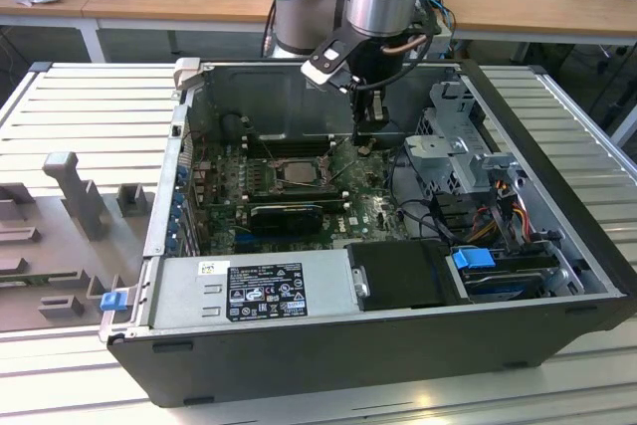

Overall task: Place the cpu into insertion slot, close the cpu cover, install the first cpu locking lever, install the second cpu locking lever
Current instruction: 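Close the cpu cover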

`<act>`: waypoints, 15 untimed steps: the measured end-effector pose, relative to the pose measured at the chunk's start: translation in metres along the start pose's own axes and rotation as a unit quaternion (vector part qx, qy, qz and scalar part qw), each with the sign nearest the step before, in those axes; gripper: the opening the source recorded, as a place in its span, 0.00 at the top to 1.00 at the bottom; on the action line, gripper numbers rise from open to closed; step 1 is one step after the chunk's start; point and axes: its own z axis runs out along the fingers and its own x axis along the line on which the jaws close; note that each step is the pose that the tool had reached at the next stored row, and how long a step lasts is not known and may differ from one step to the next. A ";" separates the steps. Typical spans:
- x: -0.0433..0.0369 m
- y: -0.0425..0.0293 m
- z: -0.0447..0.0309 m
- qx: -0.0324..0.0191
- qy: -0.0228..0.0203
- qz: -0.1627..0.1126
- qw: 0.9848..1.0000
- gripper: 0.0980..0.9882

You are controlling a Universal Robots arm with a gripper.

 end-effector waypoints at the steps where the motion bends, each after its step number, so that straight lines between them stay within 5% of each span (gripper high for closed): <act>1: 0.0006 0.0025 0.0024 0.000 0.000 0.000 1.000 0.99; 6: 0.0014 0.0067 0.0108 0.005 0.001 0.000 1.000 0.99; 9: 0.0015 0.0010 0.0116 0.010 0.001 0.000 1.000 0.99; 15: 0.0016 -0.0051 0.0115 0.010 0.002 0.000 1.000 0.99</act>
